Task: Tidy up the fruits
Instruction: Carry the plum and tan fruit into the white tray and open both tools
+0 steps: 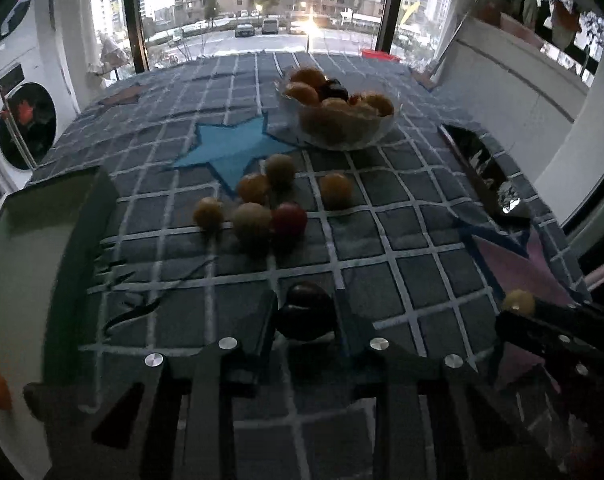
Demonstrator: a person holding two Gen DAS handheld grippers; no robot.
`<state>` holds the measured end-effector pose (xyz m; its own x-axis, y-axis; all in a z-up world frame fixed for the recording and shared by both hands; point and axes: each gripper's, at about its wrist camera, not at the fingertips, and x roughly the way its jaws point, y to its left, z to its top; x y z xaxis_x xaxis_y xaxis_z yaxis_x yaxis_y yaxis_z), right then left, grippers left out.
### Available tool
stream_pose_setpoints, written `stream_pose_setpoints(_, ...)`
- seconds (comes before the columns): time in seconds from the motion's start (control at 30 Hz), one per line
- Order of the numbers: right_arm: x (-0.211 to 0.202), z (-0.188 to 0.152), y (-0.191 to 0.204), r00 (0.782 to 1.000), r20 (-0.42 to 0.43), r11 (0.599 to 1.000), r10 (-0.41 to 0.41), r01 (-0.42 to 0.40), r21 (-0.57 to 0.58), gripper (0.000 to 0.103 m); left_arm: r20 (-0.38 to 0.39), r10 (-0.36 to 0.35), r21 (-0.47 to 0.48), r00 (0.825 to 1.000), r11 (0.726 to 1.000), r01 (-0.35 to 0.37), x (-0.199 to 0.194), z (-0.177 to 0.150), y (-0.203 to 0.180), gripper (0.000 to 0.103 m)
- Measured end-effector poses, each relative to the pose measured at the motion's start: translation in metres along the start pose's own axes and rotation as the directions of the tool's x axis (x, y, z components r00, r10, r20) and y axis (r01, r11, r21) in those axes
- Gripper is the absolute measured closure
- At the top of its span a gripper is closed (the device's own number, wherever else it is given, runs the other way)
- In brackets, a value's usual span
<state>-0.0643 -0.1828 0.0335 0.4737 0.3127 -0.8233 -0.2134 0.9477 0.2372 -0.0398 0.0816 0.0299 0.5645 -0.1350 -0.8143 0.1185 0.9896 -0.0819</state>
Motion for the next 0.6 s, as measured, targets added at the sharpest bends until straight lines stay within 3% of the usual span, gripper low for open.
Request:
stream_pose_setpoints(0.17,-0.002,0.001,0.02,1.0,-0.003,1.0,0.001,-0.001,-0.024,0.073,0.058,0.013,-0.036,0.998,0.999,-0.011,-0.035,-0.003,0.029,0.074)
stream_pose_setpoints(0.4,0.0,0.01,0.079,0.999,-0.017,0.993,0.034,-0.036,-0.113,0.073,0.119,0.172,-0.043,0.978,0.985,-0.168,-0.069,-0.015,0.086,0.074)
stream_pose_setpoints(0.6,0.014,0.019,0.143,0.995,-0.055,0.977,0.089,-0.097,-0.191,0.073,0.109,0.232,-0.154,0.967,0.965,-0.214,-0.077,-0.029,0.144,0.074)
